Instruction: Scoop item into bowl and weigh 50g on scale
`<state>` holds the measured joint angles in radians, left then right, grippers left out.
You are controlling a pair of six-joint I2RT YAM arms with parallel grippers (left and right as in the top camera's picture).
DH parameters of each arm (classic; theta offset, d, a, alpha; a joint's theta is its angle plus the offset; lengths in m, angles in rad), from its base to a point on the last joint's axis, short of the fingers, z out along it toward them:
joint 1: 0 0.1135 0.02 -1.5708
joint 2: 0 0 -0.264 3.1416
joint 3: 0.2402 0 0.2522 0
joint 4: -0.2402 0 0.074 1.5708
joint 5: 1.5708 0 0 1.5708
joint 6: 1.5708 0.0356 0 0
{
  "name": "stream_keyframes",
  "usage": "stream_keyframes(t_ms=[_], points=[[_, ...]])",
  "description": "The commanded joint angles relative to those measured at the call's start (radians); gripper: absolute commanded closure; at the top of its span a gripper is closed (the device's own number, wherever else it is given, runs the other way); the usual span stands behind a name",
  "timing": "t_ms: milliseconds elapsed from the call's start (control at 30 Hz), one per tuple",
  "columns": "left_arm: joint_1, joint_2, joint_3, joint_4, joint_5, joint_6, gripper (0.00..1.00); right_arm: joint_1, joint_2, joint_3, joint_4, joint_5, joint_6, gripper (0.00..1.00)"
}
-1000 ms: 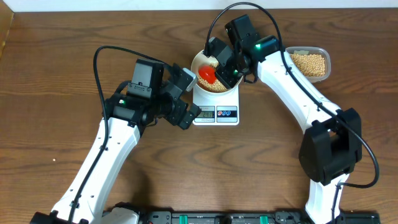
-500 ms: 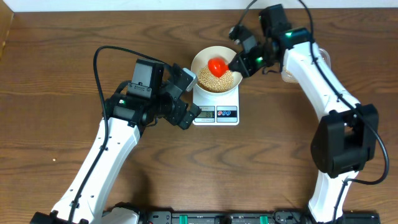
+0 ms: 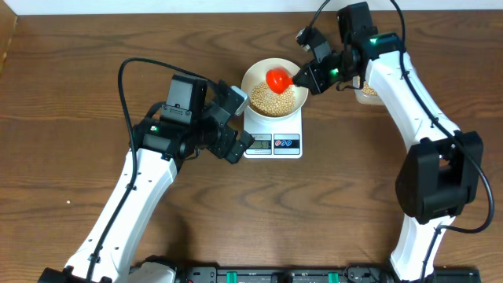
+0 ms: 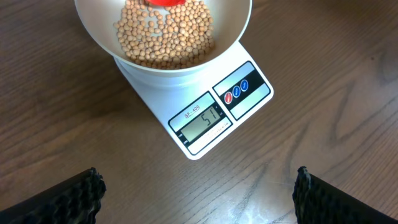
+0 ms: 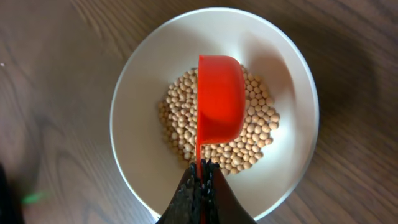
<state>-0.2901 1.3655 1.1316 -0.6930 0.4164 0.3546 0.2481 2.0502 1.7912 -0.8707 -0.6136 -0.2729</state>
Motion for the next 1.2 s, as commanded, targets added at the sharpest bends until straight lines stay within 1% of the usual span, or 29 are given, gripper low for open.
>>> stream_keyframes(t_ms=[0,333,500,600,1167], points=[[0.001,0.000,0.002,-0.003,0.002,-0.005,0.01,0.023,-0.031,0.028,-0.002,0.058,-0.009,0.99],[0.001,0.000,0.002,-0.003,0.002,-0.005,0.01,0.094,-0.031,0.028,-0.011,0.270,-0.092,0.99],[0.001,0.000,0.002,-0.003,0.002,-0.005,0.01,0.143,-0.030,0.026,-0.011,0.421,-0.144,0.99],[0.001,0.000,0.002,-0.003,0.002,-0.005,0.01,0.164,-0.027,0.026,-0.011,0.476,-0.150,0.99],[0.001,0.000,0.002,-0.003,0.002,-0.005,0.01,0.230,-0.026,0.026,-0.024,0.469,-0.174,0.99]])
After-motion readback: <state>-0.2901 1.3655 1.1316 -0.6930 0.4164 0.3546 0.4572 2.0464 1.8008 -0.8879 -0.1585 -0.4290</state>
